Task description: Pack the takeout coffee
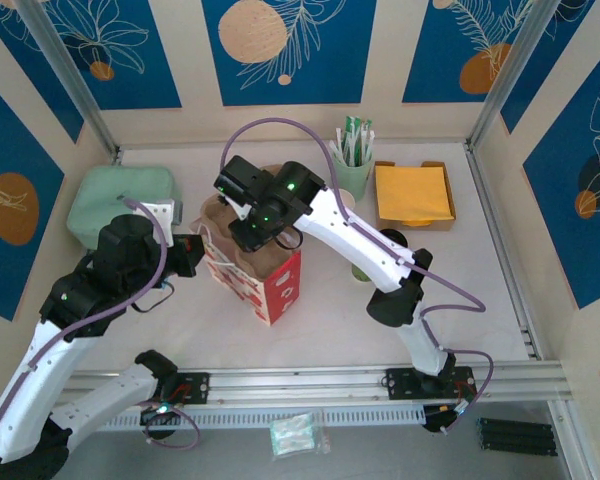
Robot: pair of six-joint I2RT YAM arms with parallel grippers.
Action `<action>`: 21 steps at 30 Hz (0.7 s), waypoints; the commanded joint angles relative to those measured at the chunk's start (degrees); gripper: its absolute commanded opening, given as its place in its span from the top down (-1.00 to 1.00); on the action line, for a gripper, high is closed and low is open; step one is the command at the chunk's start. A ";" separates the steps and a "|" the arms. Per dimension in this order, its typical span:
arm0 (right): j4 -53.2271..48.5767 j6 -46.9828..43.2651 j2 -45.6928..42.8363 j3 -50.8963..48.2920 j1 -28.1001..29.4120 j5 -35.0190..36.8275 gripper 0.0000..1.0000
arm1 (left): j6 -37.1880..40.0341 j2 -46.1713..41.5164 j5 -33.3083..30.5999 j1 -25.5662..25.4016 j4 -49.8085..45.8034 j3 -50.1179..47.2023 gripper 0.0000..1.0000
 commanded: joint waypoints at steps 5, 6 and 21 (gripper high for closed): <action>-2.00 -4.59 0.91 -1.40 0.70 -2.15 0.50 | -0.45 -0.58 -1.09 0.45 -1.31 0.46 1.00; -1.91 -5.31 0.88 -1.60 0.77 -2.17 0.50 | -0.49 -0.66 -1.28 0.49 -1.45 0.51 1.00; -2.98 -6.82 -0.20 2.30 1.77 -1.77 0.49 | -0.70 -1.09 -1.65 0.49 -2.32 0.27 1.00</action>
